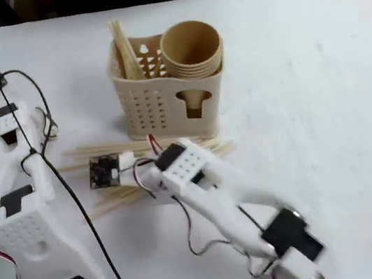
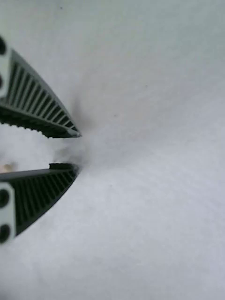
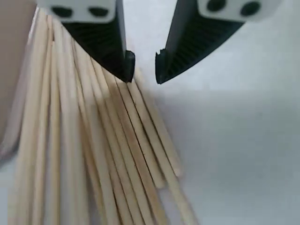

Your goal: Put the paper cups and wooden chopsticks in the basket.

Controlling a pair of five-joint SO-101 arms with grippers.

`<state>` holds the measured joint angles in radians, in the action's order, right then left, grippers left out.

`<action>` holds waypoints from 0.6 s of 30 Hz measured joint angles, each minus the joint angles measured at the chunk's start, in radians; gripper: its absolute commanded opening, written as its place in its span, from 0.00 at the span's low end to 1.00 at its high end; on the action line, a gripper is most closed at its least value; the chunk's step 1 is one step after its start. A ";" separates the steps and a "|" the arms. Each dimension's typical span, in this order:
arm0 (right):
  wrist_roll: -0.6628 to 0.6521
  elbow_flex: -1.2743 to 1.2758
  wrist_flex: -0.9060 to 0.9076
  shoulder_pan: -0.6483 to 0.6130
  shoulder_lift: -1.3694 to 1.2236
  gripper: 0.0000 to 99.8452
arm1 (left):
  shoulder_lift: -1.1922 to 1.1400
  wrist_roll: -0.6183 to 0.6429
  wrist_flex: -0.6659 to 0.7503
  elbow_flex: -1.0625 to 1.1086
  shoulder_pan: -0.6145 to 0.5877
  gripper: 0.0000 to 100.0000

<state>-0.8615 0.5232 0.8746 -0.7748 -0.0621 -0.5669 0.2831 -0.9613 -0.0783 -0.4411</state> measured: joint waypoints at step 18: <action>-0.046 0.026 -0.089 0.069 -0.068 0.04 | 0.000 0.000 0.017 0.000 0.000 0.11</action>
<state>-0.9076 0.5493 0.7856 -0.7058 -0.1297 -0.5669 0.2831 -0.9444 -0.0783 -0.4411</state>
